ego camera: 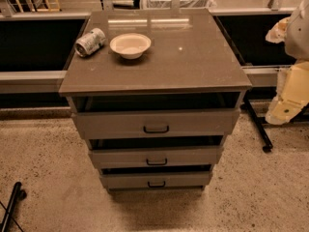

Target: Open bottom drawer

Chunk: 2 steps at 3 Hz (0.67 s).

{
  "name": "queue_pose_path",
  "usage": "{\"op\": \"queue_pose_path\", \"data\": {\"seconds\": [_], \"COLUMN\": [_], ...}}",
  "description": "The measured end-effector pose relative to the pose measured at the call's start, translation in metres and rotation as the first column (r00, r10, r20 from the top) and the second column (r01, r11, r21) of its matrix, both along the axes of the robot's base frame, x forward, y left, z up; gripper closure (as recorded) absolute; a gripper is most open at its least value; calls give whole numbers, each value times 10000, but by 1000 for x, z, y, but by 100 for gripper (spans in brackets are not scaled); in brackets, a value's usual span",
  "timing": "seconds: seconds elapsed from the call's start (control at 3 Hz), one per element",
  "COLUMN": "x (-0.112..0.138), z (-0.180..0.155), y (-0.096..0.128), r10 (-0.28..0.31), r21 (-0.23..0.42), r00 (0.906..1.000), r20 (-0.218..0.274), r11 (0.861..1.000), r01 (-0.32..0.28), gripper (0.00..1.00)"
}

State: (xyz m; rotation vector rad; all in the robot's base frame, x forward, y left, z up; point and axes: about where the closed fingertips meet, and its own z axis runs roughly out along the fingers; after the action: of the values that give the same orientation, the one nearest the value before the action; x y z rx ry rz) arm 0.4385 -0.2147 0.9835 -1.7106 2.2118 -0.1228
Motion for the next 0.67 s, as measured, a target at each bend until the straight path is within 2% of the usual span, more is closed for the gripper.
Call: {"op": "queue_pose_path", "data": {"seconds": [0.33,0.67], "x": [0,9], "z": [0,-20], "y": [0,-1], "r10": [0,89], "r21": [0,254], "r00": [10000,9992], "r20": [1,-379], "r11": [10000,9996], "r01": [0,-79], "gripper": [0,0]}}
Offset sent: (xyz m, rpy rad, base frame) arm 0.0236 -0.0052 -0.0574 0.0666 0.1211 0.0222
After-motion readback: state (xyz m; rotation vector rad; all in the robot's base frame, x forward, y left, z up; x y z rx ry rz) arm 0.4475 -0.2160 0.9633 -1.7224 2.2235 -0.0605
